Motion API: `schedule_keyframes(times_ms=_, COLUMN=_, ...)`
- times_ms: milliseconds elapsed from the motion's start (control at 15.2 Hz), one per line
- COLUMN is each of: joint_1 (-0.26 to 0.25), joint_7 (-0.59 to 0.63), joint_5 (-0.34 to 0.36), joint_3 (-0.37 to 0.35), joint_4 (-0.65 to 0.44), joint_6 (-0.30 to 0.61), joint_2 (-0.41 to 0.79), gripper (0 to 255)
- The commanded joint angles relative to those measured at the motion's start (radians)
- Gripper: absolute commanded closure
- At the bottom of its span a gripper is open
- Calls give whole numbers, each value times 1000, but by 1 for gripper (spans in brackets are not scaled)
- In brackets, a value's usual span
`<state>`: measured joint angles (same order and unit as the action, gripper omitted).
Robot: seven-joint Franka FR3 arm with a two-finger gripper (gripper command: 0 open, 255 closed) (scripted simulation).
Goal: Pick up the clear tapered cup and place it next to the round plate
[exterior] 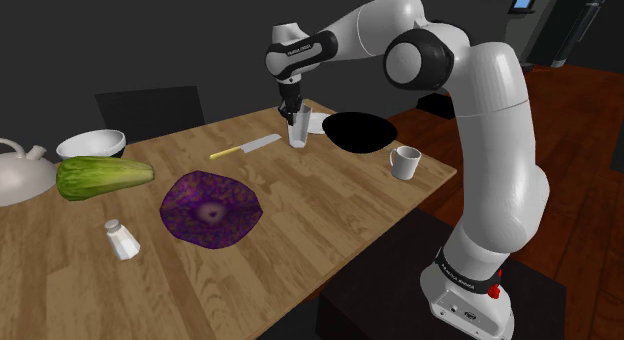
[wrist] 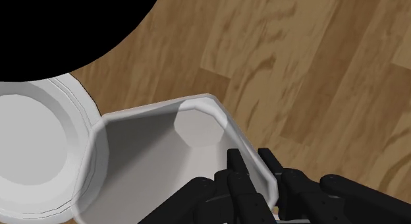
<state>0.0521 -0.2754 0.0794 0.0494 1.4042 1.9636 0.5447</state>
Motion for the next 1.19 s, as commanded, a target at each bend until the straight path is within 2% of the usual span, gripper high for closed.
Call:
schedule_keyframes(times_ms=0, joint_1=0, joint_7=0, joint_5=0, joint_3=0, joint_4=0, joint_6=2, joint_2=1, gripper=255)
schedule_keyframes(times_ms=264, joint_1=0, joint_7=0, joint_5=0, joint_3=0, joint_4=0, joint_6=2, joint_2=1, gripper=255)
schedule_keyframes(times_ms=330, joint_1=0, joint_7=0, joint_5=0, joint_3=0, joint_4=-1, joint_6=2, joint_2=1, gripper=0)
schedule_keyframes(times_ms=660, joint_1=0, joint_7=0, joint_5=0, joint_3=0, joint_4=0, joint_6=2, joint_2=1, gripper=0)
schedule_keyframes(times_ms=924, joint_1=-6, joint_7=-2, joint_5=-1, joint_3=-1, joint_4=-88, joint_6=-111, joint_2=-24, gripper=0)
schedule_keyframes(times_ms=1122, joint_1=-6, joint_7=-2, joint_5=-1, joint_3=-1, joint_4=-88, joint_6=-111, joint_2=-24, gripper=0)
